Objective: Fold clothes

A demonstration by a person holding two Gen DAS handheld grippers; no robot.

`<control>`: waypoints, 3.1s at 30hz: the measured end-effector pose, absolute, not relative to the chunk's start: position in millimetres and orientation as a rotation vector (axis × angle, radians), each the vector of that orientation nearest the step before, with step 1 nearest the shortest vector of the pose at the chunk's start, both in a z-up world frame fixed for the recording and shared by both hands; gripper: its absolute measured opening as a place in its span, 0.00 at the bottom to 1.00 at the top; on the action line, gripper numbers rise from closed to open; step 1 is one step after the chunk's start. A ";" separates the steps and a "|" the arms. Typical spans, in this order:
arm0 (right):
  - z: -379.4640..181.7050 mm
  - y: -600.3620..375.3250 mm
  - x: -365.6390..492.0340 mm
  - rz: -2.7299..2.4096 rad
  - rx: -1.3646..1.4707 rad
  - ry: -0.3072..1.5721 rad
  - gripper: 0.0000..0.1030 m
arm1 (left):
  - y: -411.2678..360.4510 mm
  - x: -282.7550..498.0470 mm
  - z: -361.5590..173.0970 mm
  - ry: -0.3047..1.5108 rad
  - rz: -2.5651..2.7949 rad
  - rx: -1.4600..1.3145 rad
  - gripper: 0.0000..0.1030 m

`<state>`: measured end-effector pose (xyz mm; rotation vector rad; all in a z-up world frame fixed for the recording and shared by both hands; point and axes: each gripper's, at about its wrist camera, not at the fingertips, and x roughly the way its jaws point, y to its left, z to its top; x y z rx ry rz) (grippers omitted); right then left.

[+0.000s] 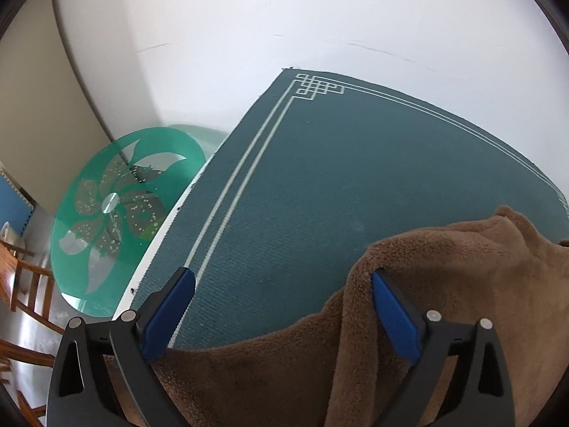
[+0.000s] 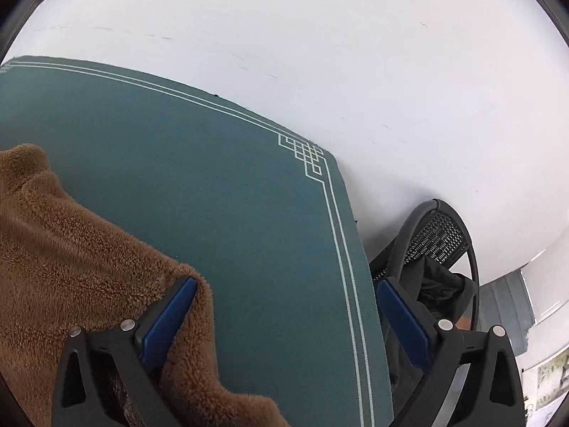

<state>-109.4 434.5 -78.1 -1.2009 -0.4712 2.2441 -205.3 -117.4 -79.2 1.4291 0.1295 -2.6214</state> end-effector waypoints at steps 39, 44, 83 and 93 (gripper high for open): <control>-43.6 267.2 -61.0 2.781 -1.573 0.202 0.99 | -54.0 -116.3 -28.4 0.068 -2.900 1.507 0.98; -56.0 244.3 -39.4 2.843 -1.741 0.123 0.99 | -13.2 -78.6 -48.8 -0.063 -2.951 1.642 0.98; -12.3 349.8 208.9 2.890 -1.094 0.109 1.00 | 31.0 -0.9 -91.8 -0.066 -2.799 1.640 0.99; -36.1 400.3 262.5 2.704 -1.190 0.141 0.55 | 24.2 6.8 -91.2 -0.074 -2.833 1.586 0.99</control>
